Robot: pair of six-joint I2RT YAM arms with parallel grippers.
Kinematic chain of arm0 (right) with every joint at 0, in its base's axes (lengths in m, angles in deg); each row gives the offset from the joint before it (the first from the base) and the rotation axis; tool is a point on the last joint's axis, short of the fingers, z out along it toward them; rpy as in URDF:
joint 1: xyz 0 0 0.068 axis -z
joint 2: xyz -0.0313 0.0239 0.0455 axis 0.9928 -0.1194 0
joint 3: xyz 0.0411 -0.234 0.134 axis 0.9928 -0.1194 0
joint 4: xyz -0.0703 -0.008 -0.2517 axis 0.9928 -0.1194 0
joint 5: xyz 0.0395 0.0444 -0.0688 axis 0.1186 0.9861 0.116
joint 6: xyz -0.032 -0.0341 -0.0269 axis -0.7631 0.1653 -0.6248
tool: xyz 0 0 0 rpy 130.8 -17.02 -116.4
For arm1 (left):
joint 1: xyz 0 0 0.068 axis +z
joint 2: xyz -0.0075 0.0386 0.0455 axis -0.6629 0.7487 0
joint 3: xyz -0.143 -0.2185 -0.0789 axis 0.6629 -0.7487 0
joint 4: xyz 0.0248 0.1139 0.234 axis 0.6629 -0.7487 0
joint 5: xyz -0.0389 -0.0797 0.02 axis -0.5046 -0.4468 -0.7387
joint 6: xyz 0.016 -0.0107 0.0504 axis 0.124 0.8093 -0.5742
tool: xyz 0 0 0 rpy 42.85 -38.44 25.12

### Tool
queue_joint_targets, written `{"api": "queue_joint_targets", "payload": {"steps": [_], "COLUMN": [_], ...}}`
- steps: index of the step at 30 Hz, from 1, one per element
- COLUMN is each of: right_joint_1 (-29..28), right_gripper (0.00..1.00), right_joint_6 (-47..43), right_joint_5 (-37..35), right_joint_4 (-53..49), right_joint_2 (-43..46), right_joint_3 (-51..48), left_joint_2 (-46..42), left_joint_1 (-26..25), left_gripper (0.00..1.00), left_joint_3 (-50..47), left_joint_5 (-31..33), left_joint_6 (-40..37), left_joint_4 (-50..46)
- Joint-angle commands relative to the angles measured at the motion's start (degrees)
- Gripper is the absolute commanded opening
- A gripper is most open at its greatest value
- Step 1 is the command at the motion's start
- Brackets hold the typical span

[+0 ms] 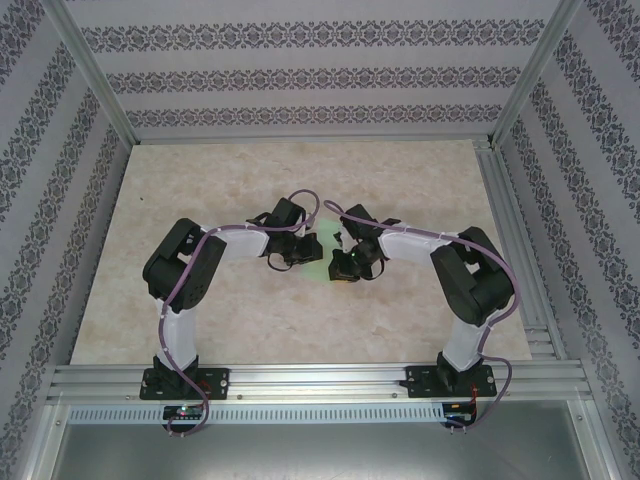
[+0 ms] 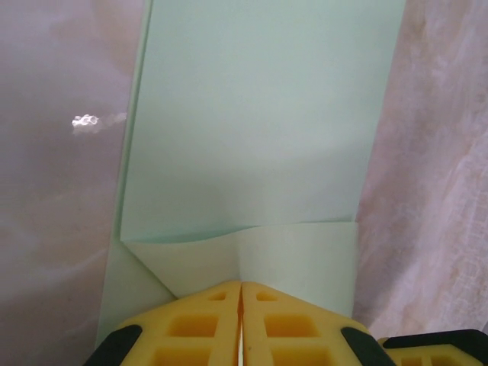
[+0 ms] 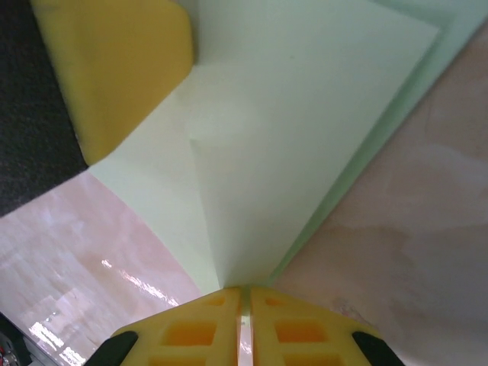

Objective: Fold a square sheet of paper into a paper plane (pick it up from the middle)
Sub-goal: Fold the triangle a second time at the center of the table.

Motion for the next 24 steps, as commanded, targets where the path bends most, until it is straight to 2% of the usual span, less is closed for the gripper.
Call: {"api": "queue_joint_targets", "payload": {"steps": [1, 12, 24], "right_joint_1": [-0.45, 0.47, -0.88], "right_gripper": [0.13, 0.2, 0.14], "right_joint_6": [0.19, -1.16, -0.05], "right_joint_5": [-0.64, -3.8, 0.06], "right_joint_4": [2.4, -1.37, 5.28], "right_joint_2": [0.48, 7.9, -1.77], "right_joint_3": [1.48, -2.19, 4.81], "left_joint_2": [1.21, 1.2, 1.1], "left_joint_1": [0.24, 0.28, 0.25], "left_gripper": [0.1, 0.1, 0.1], "left_joint_3": [-0.53, 0.26, -0.35], "left_joint_5": [1.78, 1.83, 1.88], "left_joint_6": [0.41, -0.05, 0.45], "left_joint_4": [-1.09, -1.72, -1.2]}}
